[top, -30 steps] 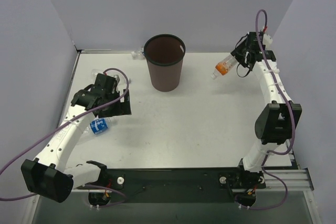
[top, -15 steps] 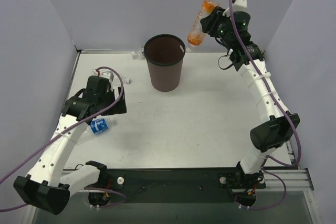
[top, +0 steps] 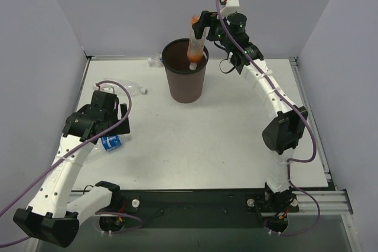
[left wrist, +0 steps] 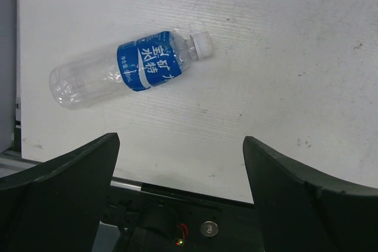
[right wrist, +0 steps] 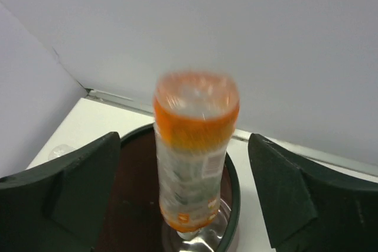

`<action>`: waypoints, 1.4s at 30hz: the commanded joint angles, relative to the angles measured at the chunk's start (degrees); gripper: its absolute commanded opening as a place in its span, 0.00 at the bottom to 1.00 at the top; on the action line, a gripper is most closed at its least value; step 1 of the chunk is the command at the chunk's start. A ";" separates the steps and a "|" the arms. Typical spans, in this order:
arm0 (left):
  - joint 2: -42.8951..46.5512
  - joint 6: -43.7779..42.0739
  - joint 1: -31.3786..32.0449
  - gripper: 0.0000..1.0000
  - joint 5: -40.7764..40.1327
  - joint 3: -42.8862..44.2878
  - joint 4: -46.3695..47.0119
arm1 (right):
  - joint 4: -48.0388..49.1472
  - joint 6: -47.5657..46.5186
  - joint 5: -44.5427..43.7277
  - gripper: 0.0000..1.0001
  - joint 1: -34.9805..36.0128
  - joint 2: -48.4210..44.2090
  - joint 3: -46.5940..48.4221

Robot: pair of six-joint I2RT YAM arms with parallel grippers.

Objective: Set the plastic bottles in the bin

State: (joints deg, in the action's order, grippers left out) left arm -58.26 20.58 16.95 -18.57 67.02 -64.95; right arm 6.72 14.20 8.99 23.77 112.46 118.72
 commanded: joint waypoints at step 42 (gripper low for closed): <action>-11.26 72.40 -29.25 0.97 5.47 -22.10 16.16 | 3.65 7.16 7.44 0.86 -3.91 -15.79 -12.11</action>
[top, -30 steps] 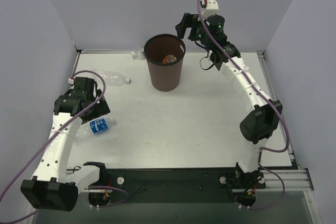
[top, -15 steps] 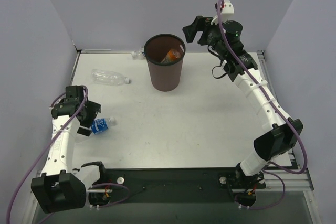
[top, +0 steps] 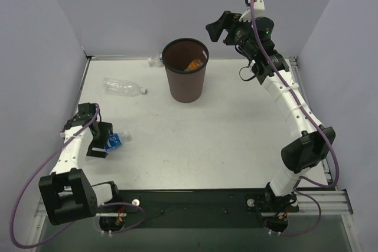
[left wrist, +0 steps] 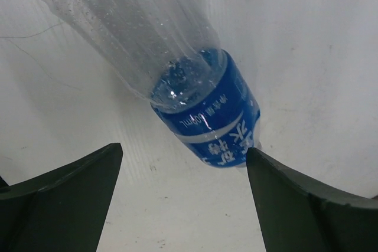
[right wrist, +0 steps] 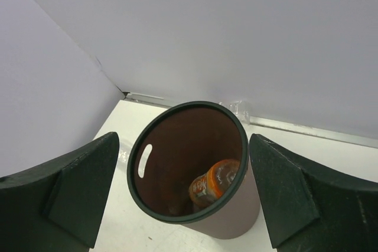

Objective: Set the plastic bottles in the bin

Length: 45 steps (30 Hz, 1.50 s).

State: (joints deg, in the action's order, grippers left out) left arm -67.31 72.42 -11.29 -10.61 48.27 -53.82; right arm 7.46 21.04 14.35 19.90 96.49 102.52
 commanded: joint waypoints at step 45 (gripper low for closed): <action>-17.14 -36.11 31.58 0.45 -16.10 33.63 62.59 | -30.05 13.76 -9.69 0.65 2.60 19.52 18.42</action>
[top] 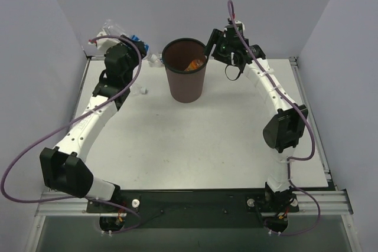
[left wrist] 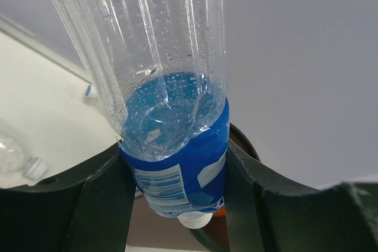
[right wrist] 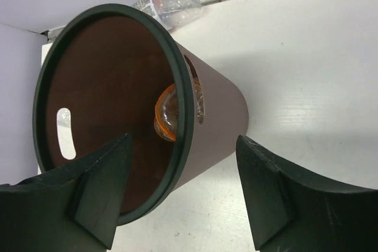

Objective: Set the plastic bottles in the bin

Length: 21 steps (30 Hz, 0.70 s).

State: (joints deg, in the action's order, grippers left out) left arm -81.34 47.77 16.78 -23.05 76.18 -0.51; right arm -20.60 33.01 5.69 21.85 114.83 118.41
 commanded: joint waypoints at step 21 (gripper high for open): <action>-30.53 -34.31 13.89 0.95 3.81 31.46 0.88 | -3.39 1.44 0.99 0.67 -0.14 -0.13 2.79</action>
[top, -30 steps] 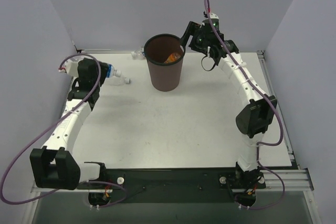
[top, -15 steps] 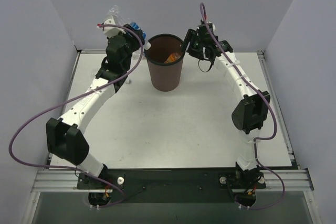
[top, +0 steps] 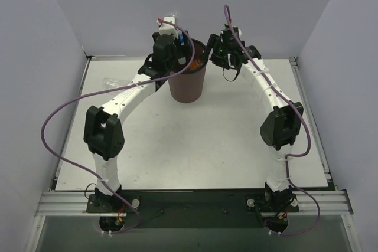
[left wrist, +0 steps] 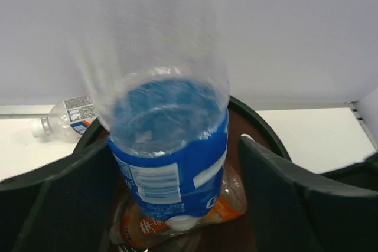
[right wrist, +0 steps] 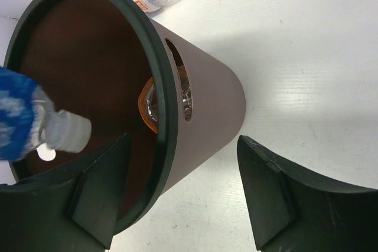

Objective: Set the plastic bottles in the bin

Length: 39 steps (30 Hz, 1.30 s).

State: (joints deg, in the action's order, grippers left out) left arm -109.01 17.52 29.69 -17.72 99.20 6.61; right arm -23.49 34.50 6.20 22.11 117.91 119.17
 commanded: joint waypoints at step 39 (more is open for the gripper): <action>24.64 28.19 -26.35 0.97 -6.37 -16.32 -37.47 | -6.84 0.56 0.31 0.05 0.74 -2.94 3.26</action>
State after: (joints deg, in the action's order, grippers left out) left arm -82.67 45.25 4.97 -25.34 81.65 -34.00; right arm -29.06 34.39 6.85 22.59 121.19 123.87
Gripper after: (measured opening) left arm 0.969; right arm 0.127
